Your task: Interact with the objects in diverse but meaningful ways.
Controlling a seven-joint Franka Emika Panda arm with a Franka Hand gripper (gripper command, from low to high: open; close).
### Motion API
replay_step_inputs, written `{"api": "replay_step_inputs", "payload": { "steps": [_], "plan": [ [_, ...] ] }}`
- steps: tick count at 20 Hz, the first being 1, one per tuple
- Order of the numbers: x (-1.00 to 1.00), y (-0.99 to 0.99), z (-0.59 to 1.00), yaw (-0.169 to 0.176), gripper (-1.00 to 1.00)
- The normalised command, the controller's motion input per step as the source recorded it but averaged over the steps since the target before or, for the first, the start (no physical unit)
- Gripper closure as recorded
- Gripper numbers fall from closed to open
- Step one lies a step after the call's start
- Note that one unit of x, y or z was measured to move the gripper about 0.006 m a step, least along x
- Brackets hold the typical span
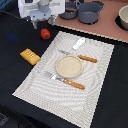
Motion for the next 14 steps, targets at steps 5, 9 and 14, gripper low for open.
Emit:
{"api": "replay_step_inputs", "payload": {
  "steps": [5,9,14],
  "plan": [
    [0.0,0.04,-0.39,-0.005,-1.0],
    [0.0,0.0,-0.46,0.0,-1.0],
    [-0.06,0.0,-0.51,0.0,-1.0]
  ]
}}
